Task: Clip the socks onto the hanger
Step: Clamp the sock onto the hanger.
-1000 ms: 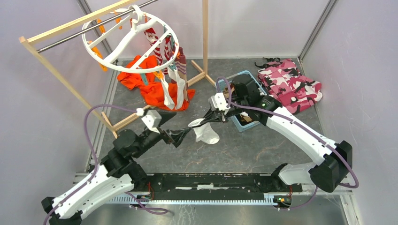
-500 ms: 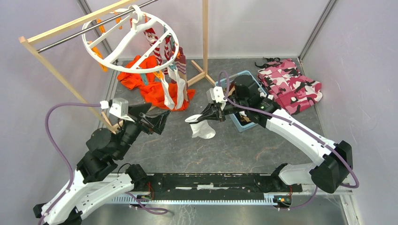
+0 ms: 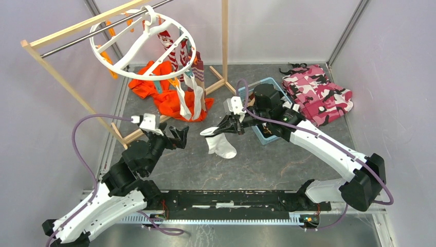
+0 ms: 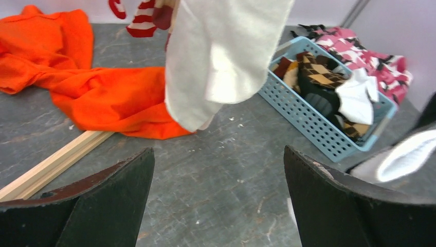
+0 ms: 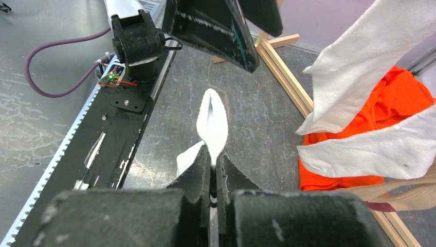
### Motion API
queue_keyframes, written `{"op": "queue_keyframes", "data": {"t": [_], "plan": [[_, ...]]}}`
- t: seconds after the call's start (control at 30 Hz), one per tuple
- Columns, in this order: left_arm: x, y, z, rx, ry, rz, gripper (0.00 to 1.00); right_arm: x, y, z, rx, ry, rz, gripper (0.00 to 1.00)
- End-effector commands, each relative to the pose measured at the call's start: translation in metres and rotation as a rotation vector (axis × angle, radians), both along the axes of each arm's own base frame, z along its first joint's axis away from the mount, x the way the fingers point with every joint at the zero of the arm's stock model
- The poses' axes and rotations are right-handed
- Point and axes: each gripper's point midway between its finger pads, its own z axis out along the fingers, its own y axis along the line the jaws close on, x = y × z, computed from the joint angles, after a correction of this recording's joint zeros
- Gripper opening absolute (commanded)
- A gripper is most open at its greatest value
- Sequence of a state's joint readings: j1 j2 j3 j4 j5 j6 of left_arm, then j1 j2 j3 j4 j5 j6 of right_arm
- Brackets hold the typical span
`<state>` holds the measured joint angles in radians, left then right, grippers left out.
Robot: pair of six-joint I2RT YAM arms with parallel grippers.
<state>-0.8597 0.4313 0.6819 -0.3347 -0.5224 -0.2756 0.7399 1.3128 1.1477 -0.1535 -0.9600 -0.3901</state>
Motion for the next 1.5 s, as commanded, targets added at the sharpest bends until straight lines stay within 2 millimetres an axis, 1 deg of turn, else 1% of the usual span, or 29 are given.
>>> {"op": "queue_keyframes", "data": {"t": [0.0, 0.1, 0.17, 0.23, 0.3, 0.33, 0.37, 0.4, 0.43, 0.47, 0.53, 0.57, 0.63, 0.67, 0.77, 0.8, 0.83, 0.87, 0.93, 1.0, 1.03, 1.17, 1.23, 1.33, 1.4, 1.47], "plan": [[0.012, 0.019, 0.006, -0.024, -0.087, 0.121, 1.00, 0.003, 0.000, -0.002, -0.005, -0.032, -0.019, 0.00], [0.017, 0.028, -0.004, -0.056, -0.107, 0.176, 1.00, 0.003, -0.002, -0.006, -0.014, -0.037, -0.024, 0.00], [0.025, 0.025, -0.015, -0.054, -0.086, 0.180, 1.00, 0.003, -0.003, -0.010, -0.023, -0.036, -0.027, 0.00], [0.040, 0.020, -0.036, -0.017, -0.019, 0.164, 1.00, 0.002, -0.004, -0.013, -0.031, -0.040, -0.028, 0.00], [0.056, 0.026, -0.047, -0.032, 0.005, 0.147, 0.99, 0.002, -0.006, -0.015, -0.039, -0.050, -0.030, 0.00], [0.061, 0.031, -0.047, -0.059, -0.013, 0.141, 0.99, 0.003, -0.007, -0.014, -0.042, -0.063, -0.033, 0.00], [0.062, 0.037, -0.042, -0.105, -0.056, 0.136, 0.98, 0.004, -0.009, -0.015, -0.048, -0.079, -0.036, 0.00], [0.060, 0.042, -0.036, -0.150, -0.115, 0.132, 0.99, 0.004, -0.011, -0.015, -0.052, -0.094, -0.041, 0.00], [0.058, 0.048, -0.036, -0.190, -0.166, 0.136, 1.00, 0.004, -0.013, -0.017, -0.059, -0.109, -0.046, 0.00], [0.054, 0.051, -0.030, -0.225, -0.206, 0.134, 1.00, 0.005, -0.014, -0.018, -0.064, -0.114, -0.051, 0.00], [0.050, 0.049, -0.034, -0.283, -0.232, 0.098, 1.00, 0.006, -0.016, -0.019, -0.068, -0.120, -0.057, 0.00], [0.047, 0.042, -0.033, -0.319, -0.252, 0.043, 1.00, 0.006, -0.016, -0.019, -0.069, -0.119, -0.055, 0.00], [0.042, 0.032, -0.021, -0.375, -0.287, -0.045, 1.00, 0.005, -0.017, -0.019, -0.073, -0.120, -0.048, 0.00], [0.040, 0.027, -0.012, -0.378, -0.297, -0.090, 1.00, 0.004, -0.017, -0.018, -0.072, -0.120, -0.043, 0.00], [0.034, 0.014, 0.016, -0.354, -0.319, -0.225, 1.00, 0.004, -0.015, -0.016, -0.066, -0.128, -0.030, 0.00], [0.032, 0.009, 0.023, -0.338, -0.308, -0.287, 1.00, 0.004, -0.015, -0.015, -0.062, -0.129, -0.031, 0.00], [0.032, 0.009, 0.029, -0.318, -0.301, -0.326, 1.00, 0.004, -0.014, -0.014, -0.059, -0.129, -0.031, 0.00], [0.034, 0.009, 0.031, -0.327, -0.274, -0.365, 1.00, 0.004, -0.014, -0.013, -0.056, -0.129, -0.030, 0.00], [0.028, 0.011, 0.042, -0.319, -0.296, -0.438, 0.99, 0.004, -0.014, -0.013, -0.054, -0.129, -0.031, 0.00], [0.021, 0.017, 0.051, -0.373, -0.302, -0.490, 0.99, 0.004, -0.015, -0.011, -0.053, -0.137, -0.035, 0.00], [0.016, 0.020, 0.058, -0.379, -0.332, -0.506, 0.99, 0.004, -0.016, -0.012, -0.056, -0.141, -0.035, 0.00], [0.000, 0.018, 0.081, -0.391, -0.400, -0.608, 1.00, 0.003, -0.016, -0.011, -0.056, -0.143, -0.028, 0.00], [-0.003, 0.018, 0.094, -0.382, -0.435, -0.635, 1.00, 0.004, -0.014, -0.008, -0.050, -0.146, -0.021, 0.00], [0.000, 0.021, 0.112, -0.357, -0.469, -0.628, 1.00, 0.004, -0.011, -0.002, -0.037, -0.156, -0.010, 0.00], [0.006, 0.024, 0.120, -0.316, -0.473, -0.599, 1.00, 0.005, -0.009, 0.002, -0.028, -0.159, -0.003, 0.00], [0.019, 0.030, 0.124, -0.265, -0.449, -0.530, 1.00, 0.005, -0.007, 0.005, -0.019, -0.153, 0.003, 0.00]]}}
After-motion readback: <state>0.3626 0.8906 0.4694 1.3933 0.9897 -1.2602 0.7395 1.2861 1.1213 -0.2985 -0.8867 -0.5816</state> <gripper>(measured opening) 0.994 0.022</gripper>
